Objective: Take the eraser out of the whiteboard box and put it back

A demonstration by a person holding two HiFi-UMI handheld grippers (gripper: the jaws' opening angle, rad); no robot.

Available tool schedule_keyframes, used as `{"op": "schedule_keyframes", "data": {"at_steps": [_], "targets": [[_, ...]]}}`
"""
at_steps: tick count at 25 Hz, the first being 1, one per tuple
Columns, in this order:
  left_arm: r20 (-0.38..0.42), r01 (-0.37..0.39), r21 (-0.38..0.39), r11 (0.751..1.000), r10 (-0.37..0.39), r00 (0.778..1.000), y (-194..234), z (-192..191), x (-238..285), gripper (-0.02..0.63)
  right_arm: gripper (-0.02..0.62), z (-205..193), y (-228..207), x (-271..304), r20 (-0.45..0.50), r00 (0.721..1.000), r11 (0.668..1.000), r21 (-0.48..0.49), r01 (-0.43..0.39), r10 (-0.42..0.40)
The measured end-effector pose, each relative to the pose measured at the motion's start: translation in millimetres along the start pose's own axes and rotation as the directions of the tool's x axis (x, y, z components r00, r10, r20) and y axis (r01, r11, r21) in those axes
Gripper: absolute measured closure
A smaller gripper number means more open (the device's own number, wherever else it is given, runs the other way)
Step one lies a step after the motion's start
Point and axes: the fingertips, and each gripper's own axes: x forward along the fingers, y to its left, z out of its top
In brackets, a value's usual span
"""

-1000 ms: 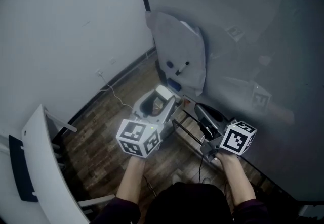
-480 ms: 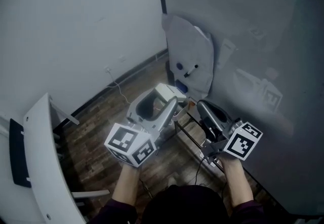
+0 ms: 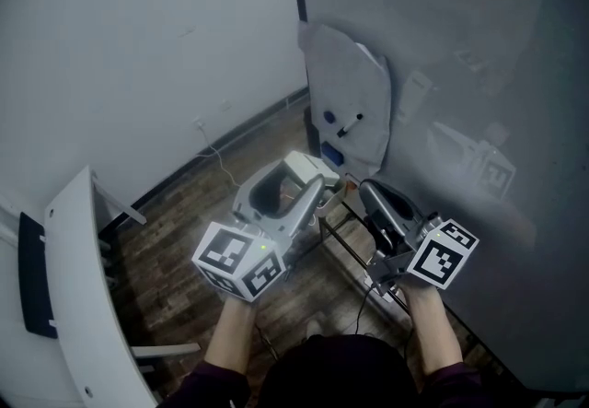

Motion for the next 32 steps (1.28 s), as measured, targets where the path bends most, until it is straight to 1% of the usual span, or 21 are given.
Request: {"op": "schedule_keyframes", "data": {"at_steps": [7, 10, 13, 17, 23, 26, 32], "targets": [[-0.009, 0.002, -0.01, 1.0, -0.002, 1.0, 4.2, -5.6, 0.1, 0.368, 0.592, -3.4, -0.7, 0.6, -0.003, 1.0, 1.0, -0.003, 0.016, -0.016], [-0.018, 0.0, -0.016, 1.0, 0.0, 1.0, 9.8, -11.9, 1.5, 0.368, 0.592, -5.6, -4.4, 2.5, 0.001, 0.999, 0.999, -0.019, 0.033, -0.033], [-0.03, -0.002, -0.027, 1.0, 0.001, 1.0, 17.7, -22.2, 5.6, 0.368, 0.592, -13.3, -15.7, 6.7, -0.004, 0.998, 0.998, -0.031, 0.06, -0.06], [-0.046, 0.0, -0.033, 0.999, -0.002, 0.999, 28.6, -36.0, 12.1, 0.368, 0.592, -27.2, -29.4, 12.5, -0.016, 0.997, 0.997, -0.015, 0.075, -0.075], [-0.057, 0.014, -0.04, 0.999, -0.017, 0.998, 44.5, -51.2, 19.5, 0.368, 0.592, -35.0, -42.0, 20.6, -0.017, 0.994, 0.993, -0.03, 0.111, -0.112], [-0.071, 0.024, -0.031, 0.999, -0.026, 0.997, 55.0, -63.2, 22.6, 0.368, 0.592, -40.5, -49.9, 27.7, -0.009, 0.99, 0.989, -0.044, 0.143, -0.143], [-0.1, 0.053, -0.023, 0.998, -0.055, 0.993, 72.4, -89.7, 25.7, 0.368, 0.592, -58.8, -63.5, 41.9, 0.026, 0.985, 0.983, -0.062, 0.175, -0.173]]}}
